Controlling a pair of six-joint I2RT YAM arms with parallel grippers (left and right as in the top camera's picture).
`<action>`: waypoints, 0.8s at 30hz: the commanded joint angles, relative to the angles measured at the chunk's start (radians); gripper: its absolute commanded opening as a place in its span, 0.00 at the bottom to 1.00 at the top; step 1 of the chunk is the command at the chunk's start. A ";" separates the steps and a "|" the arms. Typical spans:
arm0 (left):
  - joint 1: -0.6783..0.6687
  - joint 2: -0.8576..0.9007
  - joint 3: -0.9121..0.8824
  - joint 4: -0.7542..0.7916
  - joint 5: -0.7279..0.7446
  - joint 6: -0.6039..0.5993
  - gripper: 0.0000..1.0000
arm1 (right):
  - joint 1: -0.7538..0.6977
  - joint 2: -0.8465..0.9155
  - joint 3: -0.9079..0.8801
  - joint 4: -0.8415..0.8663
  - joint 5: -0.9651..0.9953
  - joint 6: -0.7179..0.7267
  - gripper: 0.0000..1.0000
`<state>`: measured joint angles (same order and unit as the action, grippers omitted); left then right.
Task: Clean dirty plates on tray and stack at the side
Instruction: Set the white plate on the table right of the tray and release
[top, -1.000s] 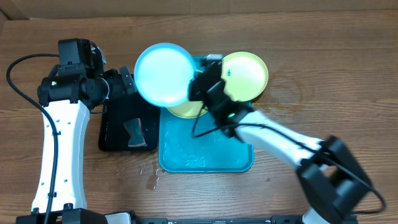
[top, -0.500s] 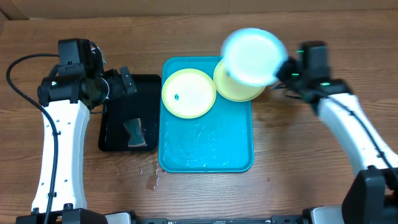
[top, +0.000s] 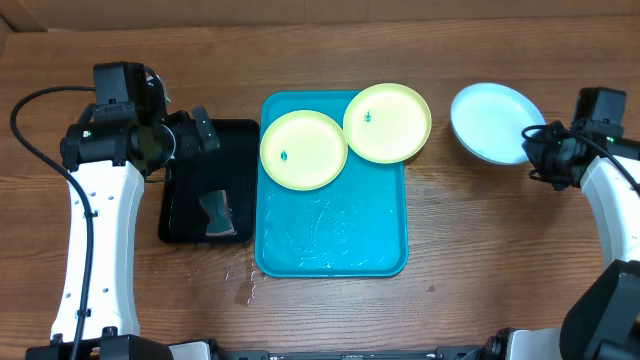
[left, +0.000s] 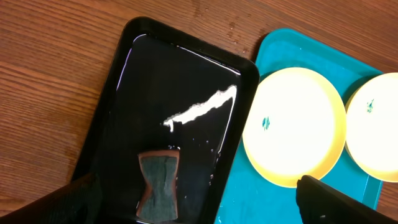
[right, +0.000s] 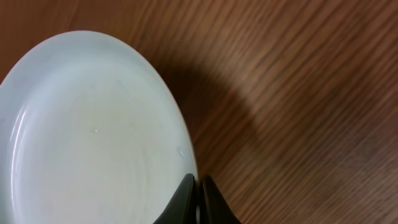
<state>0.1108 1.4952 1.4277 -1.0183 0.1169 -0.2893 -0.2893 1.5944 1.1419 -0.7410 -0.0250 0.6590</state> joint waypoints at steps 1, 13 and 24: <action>-0.009 0.010 0.021 0.001 0.006 -0.018 1.00 | -0.001 -0.010 -0.042 0.003 0.072 0.008 0.04; -0.009 0.010 0.021 0.001 0.006 -0.018 1.00 | 0.005 -0.010 -0.183 0.095 0.079 0.008 0.04; -0.009 0.010 0.021 0.001 0.006 -0.018 1.00 | 0.097 -0.009 -0.266 0.165 0.076 0.008 0.04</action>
<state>0.1108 1.4952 1.4277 -1.0183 0.1169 -0.2893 -0.2161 1.5944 0.8814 -0.5865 0.0452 0.6621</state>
